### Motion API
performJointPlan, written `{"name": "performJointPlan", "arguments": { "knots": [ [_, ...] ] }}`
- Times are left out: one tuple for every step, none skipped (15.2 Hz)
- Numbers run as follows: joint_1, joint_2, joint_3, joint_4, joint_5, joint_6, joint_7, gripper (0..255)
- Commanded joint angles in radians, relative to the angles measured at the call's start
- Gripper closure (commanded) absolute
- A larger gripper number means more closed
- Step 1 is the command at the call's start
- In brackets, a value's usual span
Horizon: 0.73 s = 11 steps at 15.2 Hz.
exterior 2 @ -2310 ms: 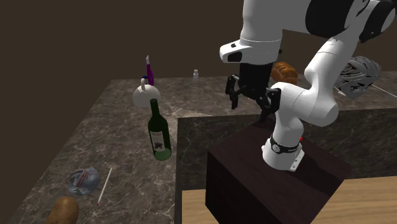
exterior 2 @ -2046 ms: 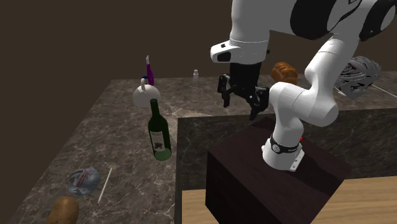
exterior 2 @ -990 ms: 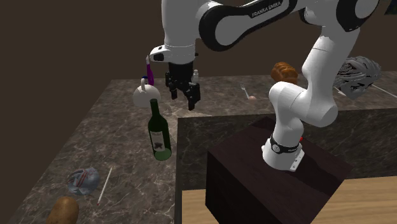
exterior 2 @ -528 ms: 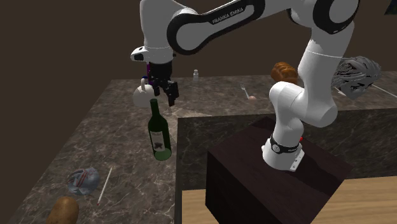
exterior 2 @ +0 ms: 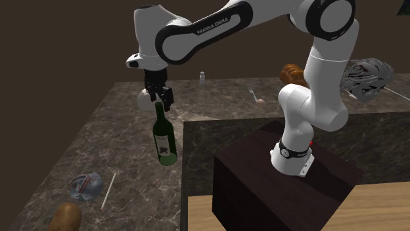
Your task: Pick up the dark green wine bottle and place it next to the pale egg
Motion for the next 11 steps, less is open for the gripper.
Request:
{"name": "performJointPlan", "arguments": {
  "knots": [
    [-0.001, 0.008, -0.001, -0.021, 0.004, 0.029, -0.003, 0],
    [-0.002, 0.013, -0.001, -0.030, 0.007, 0.041, -0.005, 0],
    [-0.002, 0.016, -0.002, -0.035, 0.009, 0.049, -0.006, 0],
    [-0.002, 0.016, -0.002, -0.035, 0.009, 0.049, -0.006, 0],
    [-0.002, 0.016, -0.002, -0.035, 0.009, 0.049, -0.006, 0],
    [-0.002, 0.016, -0.002, -0.035, 0.009, 0.049, -0.006, 0],
    [-0.002, 0.016, -0.002, -0.035, 0.009, 0.049, -0.006, 0],
    [-0.002, 0.016, -0.002, -0.035, 0.009, 0.049, -0.006, 0],
    [-0.002, 0.016, -0.002, -0.035, 0.009, 0.049, -0.006, 0],
    [-0.002, 0.016, -0.002, -0.035, 0.009, 0.049, -0.006, 0],
    [-0.002, 0.016, -0.002, -0.035, 0.009, 0.049, -0.006, 255]
  ]
}}
